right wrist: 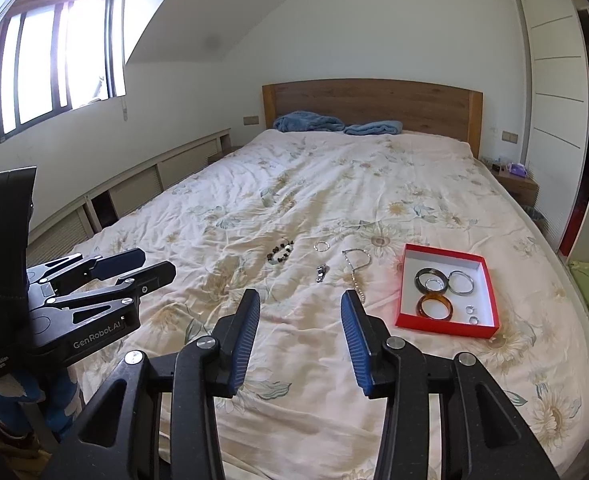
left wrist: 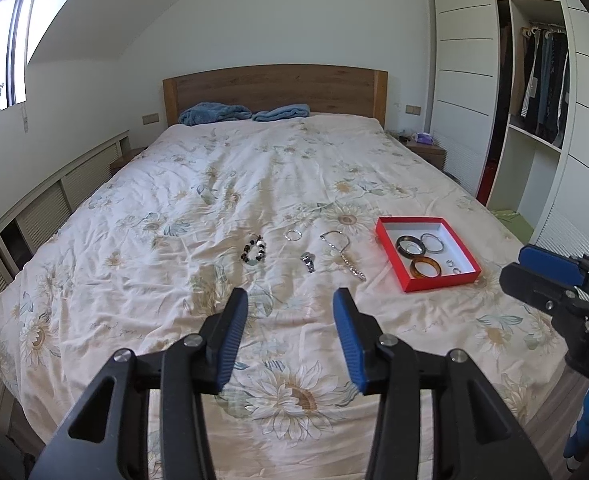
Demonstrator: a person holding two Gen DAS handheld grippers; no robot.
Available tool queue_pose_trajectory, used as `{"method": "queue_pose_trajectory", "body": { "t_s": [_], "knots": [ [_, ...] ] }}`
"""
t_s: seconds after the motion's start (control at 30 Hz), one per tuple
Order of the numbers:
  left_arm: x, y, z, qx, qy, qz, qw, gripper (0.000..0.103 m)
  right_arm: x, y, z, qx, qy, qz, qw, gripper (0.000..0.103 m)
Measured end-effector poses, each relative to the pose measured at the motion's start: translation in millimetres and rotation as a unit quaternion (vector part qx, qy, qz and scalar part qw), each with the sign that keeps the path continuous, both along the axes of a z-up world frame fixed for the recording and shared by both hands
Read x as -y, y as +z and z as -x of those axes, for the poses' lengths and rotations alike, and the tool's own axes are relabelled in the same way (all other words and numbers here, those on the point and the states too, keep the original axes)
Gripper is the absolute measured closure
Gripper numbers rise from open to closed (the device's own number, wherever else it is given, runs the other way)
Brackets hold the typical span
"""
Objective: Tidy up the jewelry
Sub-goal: 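Withdraw both open tools from the box back over the jewelry, then grasp the silver watch with the left tool while the right tool grasps the silver chain necklace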
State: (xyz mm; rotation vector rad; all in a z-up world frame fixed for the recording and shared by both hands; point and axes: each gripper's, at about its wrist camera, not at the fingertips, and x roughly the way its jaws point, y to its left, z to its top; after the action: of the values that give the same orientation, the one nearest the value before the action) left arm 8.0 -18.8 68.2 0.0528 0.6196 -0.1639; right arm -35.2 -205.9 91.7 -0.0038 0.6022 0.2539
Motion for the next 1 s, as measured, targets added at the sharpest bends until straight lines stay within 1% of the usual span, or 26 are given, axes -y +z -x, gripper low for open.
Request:
{"method": "queue_pose_trajectory", "body": {
  "t_s": [0.3,0.47,0.63,0.77,0.9,1.0],
  "knots": [
    [1.6,-23.7,-30.3,-0.036,0.007,-0.009,0.9993,0.059,5.0,-20.9,-28.1,-0.03,0.002,-0.009,0.999,0.061],
    [3.6,-49.8,-59.3,-0.075,0.009,-0.013,0.9971,0.059,12.8,-42.7,-56.7,-0.061,-0.001,-0.016,0.998,0.061],
    [-0.9,-89.6,-100.1,-0.127,0.014,0.001,0.9918,0.059,18.5,-70.3,-94.4,-0.097,-0.002,-0.017,0.995,0.061],
    [1.9,-121.3,-139.7,-0.165,0.011,0.014,0.9862,0.059,23.4,-95.5,-135.7,-0.128,-0.001,-0.018,0.992,0.061],
    [9.8,-142.2,-180.6,-0.188,0.001,0.025,0.9819,0.059,25.8,-118.0,-178.5,-0.153,0.004,-0.015,0.988,0.061],
    [17.5,-156.8,-218.7,-0.203,-0.01,0.042,0.9782,0.059,28.6,-132.2,-213.5,-0.165,0.011,-0.011,0.986,0.061]
  ]
}}
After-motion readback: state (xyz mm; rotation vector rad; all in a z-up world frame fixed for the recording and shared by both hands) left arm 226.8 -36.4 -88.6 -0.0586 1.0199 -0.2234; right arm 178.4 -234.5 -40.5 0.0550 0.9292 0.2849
